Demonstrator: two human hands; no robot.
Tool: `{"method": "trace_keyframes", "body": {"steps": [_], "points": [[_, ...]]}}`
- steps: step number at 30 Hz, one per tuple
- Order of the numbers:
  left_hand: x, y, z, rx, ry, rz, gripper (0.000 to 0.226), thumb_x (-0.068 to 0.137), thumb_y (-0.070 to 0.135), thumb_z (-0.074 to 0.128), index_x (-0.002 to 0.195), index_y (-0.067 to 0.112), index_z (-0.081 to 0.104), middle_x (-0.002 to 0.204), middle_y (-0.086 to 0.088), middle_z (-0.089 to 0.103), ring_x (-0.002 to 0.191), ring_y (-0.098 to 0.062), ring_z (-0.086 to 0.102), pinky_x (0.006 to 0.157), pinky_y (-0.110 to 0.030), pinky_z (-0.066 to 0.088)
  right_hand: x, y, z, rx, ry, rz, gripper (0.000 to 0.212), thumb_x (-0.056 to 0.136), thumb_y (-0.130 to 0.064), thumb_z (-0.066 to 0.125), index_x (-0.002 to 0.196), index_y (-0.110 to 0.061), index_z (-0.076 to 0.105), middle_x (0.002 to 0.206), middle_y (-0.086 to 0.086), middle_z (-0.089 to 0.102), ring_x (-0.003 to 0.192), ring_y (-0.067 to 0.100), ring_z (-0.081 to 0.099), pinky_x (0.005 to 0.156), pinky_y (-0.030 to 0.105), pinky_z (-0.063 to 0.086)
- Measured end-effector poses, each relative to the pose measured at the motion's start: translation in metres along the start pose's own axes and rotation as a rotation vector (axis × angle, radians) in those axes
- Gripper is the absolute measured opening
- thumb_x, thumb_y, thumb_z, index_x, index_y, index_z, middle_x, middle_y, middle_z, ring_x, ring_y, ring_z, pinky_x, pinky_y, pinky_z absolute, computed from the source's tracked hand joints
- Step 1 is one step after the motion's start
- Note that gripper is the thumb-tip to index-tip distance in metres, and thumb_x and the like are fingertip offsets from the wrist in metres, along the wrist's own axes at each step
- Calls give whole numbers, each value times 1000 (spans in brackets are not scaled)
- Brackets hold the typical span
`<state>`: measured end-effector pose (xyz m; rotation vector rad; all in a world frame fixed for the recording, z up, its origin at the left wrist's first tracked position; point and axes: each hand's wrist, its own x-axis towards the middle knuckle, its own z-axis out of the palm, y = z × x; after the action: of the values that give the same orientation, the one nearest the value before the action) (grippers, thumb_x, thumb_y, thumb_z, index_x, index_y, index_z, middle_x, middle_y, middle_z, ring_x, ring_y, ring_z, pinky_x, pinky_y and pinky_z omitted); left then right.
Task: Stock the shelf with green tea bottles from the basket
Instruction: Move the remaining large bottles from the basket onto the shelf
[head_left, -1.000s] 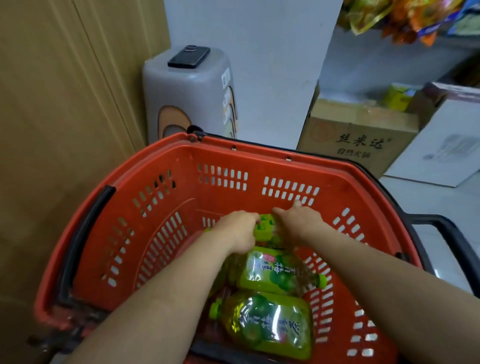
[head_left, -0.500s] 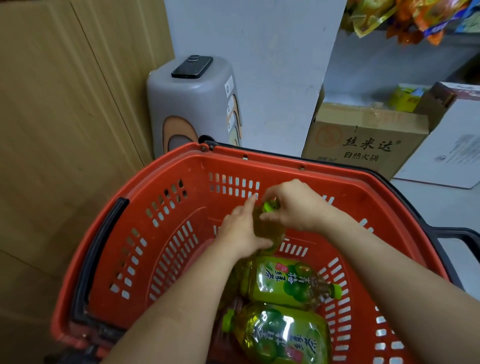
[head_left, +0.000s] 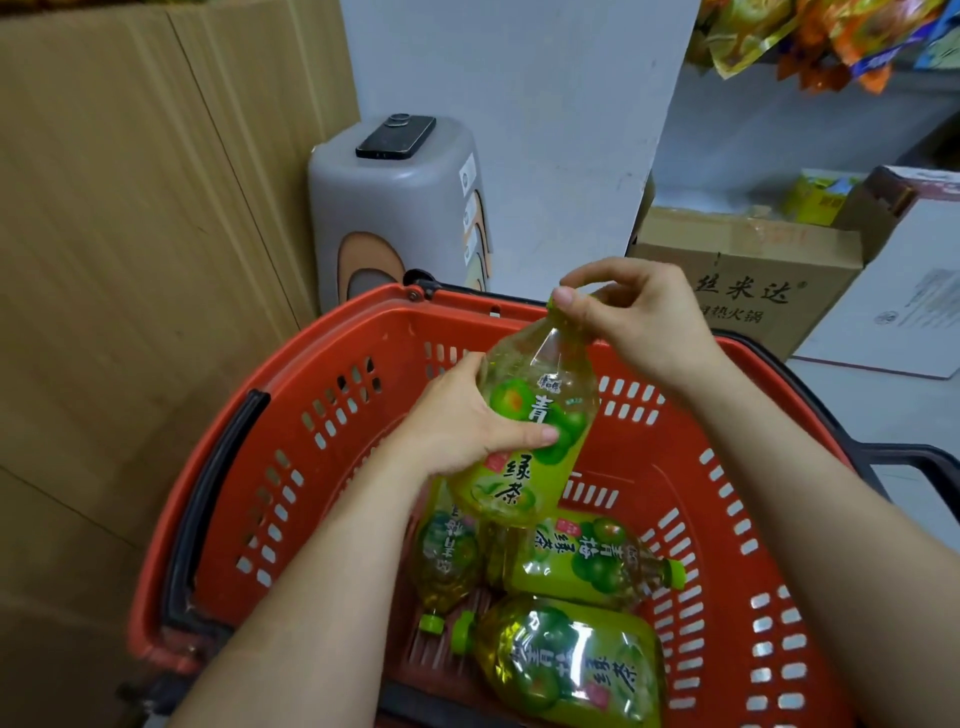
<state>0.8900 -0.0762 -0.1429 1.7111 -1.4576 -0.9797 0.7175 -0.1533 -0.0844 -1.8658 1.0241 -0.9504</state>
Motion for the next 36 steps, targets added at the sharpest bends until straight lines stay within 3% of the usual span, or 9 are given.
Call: {"method": "trace_keyframes", "body": {"steps": [4,8,11,17,21,25,30,32,36], "points": [[0,-8,-4,-130,185,-78,68,42,60,84,98,31,58,101,8,70,90,-12,68,85,-40,56,-2,25,4,78,-422,221,82,69,-49,69,143,-28,39,121,-1,59,106,11,60,82,33,57],[1,-7,-20,-144,377,-115,47,57,49,85,90,28,59,93,8,68,87,-14,67,82,-35,55,-11,62,13,-379,-1013,471,116,56,-68,71,151,-34,15,157,2,29,141,25,32,110,46,37],[-1,-14,-32,-219,411,-136,57,48,52,86,93,28,60,94,8,70,86,-16,69,84,-42,56,-26,95,43,-775,-1175,521,115,68,-61,72,152,-33,-1,162,3,6,148,32,10,118,53,17],[-13,-14,-35,-279,298,-77,71,51,48,87,111,24,60,99,5,72,89,-15,70,87,-44,56,-64,141,86,-847,-1128,394,132,59,-45,86,150,-36,-9,159,12,18,145,38,19,115,55,23],[-15,-11,-32,-317,248,-43,78,48,54,86,114,23,60,101,3,73,91,-16,71,88,-44,55,-57,145,72,-778,-1090,488,138,48,-54,88,153,-26,2,159,6,22,146,31,21,117,49,23],[-17,-15,-33,-297,244,-40,86,47,57,86,120,21,58,102,3,72,92,-15,70,88,-42,55,-47,145,58,-776,-1161,554,121,55,-44,89,151,-26,18,159,4,24,145,33,23,114,52,28],[-25,-21,-41,-298,289,-49,77,50,56,85,115,23,59,101,3,73,92,-16,70,84,-40,56,-39,136,64,-507,-1103,558,103,48,-32,93,130,-48,34,151,9,33,134,40,37,102,59,42],[-27,-14,-42,-331,336,-55,62,64,55,79,114,24,60,101,6,71,93,-15,69,81,-33,55,-38,130,68,-561,-1093,484,115,49,-35,91,145,-37,27,148,4,38,134,32,40,107,49,41],[-33,0,-30,-510,427,-113,43,76,52,70,106,23,60,102,4,70,96,-17,67,85,-34,54,-56,140,75,-607,-1003,355,91,63,-30,86,140,-22,39,122,-3,57,109,16,56,94,28,47]]}}
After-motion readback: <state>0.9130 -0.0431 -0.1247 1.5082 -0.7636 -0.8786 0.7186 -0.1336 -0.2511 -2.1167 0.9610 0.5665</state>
